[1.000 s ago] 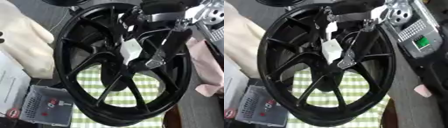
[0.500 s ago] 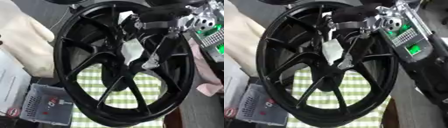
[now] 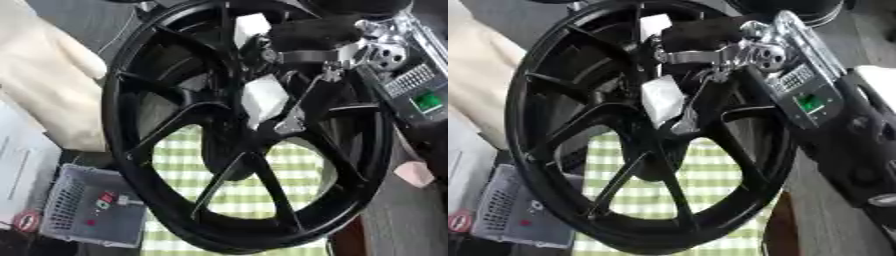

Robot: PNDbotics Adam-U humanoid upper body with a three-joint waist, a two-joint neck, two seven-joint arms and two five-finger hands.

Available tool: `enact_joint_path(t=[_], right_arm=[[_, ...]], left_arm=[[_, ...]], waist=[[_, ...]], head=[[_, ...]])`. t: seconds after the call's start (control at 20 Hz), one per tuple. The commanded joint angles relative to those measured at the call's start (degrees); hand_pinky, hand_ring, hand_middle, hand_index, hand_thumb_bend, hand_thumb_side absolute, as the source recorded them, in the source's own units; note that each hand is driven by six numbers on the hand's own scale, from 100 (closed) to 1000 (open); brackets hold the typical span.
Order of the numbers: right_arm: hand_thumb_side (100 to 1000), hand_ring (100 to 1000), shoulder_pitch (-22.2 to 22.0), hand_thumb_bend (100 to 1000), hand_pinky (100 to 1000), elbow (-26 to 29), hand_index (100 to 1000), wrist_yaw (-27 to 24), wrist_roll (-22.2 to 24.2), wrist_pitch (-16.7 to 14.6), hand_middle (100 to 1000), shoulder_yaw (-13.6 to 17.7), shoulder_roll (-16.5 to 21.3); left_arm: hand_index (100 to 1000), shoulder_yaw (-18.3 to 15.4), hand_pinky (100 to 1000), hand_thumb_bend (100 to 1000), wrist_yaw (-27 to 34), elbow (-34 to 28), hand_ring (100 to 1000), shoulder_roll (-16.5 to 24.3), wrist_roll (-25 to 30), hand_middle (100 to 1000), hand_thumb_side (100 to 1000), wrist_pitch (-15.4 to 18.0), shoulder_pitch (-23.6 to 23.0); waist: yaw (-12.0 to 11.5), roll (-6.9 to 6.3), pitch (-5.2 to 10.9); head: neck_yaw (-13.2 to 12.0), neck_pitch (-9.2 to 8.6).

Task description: Pull the pin out of the wheel hub.

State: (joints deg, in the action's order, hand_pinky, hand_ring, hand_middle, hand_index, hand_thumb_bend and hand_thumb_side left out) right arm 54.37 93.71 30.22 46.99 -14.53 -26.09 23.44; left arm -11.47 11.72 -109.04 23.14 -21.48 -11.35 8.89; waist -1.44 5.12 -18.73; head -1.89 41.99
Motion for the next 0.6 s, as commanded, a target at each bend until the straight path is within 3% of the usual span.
enact_joint_path(t=[0.05,0.6], right_arm=[[302,716,1.21,453,809,0.35,767,0.99,-0.19,-0.69,708,0.97,0.92],[310,711,1.65,438,808,3.65,776,-1.67,4.83,-1.51,708,2.45,1.51]], left_arm=[[663,0.01,642,553,0.37,-0.59,638,1.25,0.38,525,563,0.23,0.52],[663,0.2,643,551,0.31,-0.36,639,1.06,1.07,524,565,0.25,0.64]], waist=[[0.04,-0.5,0.88],[0.18,-1.0,0.54]], head=[[0.22,-0.93],[0.22,-2.45]])
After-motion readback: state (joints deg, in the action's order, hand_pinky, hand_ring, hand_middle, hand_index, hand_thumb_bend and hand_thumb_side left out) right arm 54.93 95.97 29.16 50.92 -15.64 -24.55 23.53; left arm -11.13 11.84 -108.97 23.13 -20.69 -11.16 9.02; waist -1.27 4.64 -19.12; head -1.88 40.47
